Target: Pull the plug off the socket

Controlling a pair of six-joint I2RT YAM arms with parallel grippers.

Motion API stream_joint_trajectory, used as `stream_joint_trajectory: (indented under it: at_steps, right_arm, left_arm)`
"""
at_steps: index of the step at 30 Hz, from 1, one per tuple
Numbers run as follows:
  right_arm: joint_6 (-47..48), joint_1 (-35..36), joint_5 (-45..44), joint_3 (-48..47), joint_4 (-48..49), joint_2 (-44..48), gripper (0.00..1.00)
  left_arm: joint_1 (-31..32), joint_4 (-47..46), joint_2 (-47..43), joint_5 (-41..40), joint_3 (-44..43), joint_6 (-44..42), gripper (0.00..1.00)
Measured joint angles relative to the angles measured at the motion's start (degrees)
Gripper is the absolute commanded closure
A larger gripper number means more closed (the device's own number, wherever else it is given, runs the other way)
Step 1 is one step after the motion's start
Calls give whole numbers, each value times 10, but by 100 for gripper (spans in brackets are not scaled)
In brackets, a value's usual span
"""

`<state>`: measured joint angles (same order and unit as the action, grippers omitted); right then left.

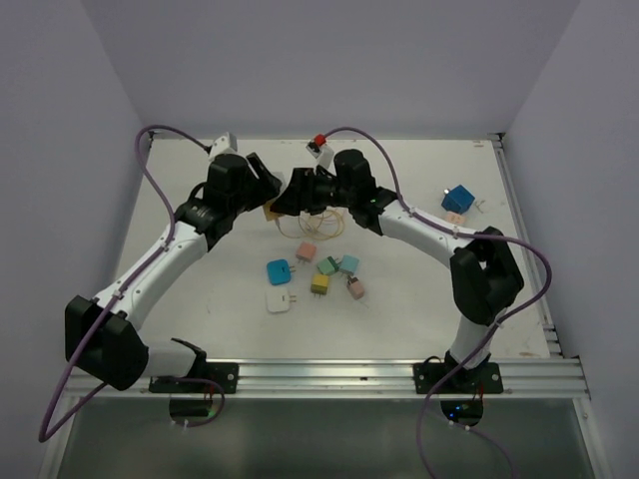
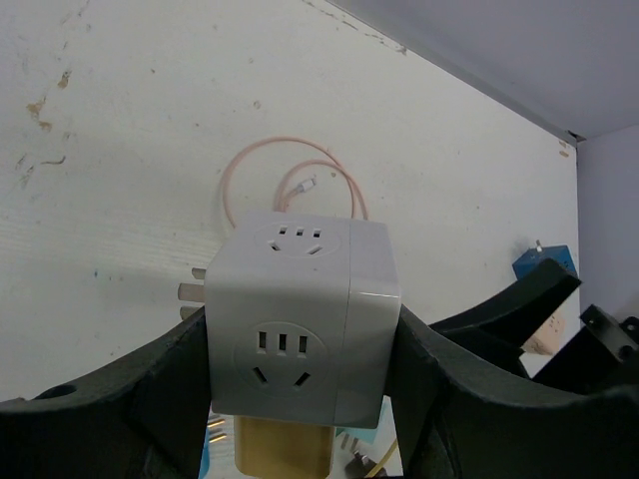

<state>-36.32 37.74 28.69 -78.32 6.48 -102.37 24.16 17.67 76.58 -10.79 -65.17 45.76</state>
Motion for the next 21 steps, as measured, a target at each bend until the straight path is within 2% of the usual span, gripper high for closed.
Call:
stream_joint_trajectory:
  at_steps: [6,11,13,17,18,21]
  right_arm:
    - [-12,6,9,-1,10,-27,38]
    - [-21,11,16,-1,28,-31,45]
    - [-22,13,22,-1,36,-31,51]
    - [-22,14,26,-1,44,-33,70]
    - [-20,14,28,-1,45,-33,81]
    - [-12,17,24,1,47,-33,100]
  left_arm:
    - [2,-9,-16,0,0,18,100]
    - [4,-15,-17,-4,1,32,100]
    - [5,-26,-17,-4,3,36,100]
    - [8,-44,-19,-7,14,46,100]
    - [8,-44,-19,-10,15,47,100]
    - [10,-45,-19,-21,17,45,100]
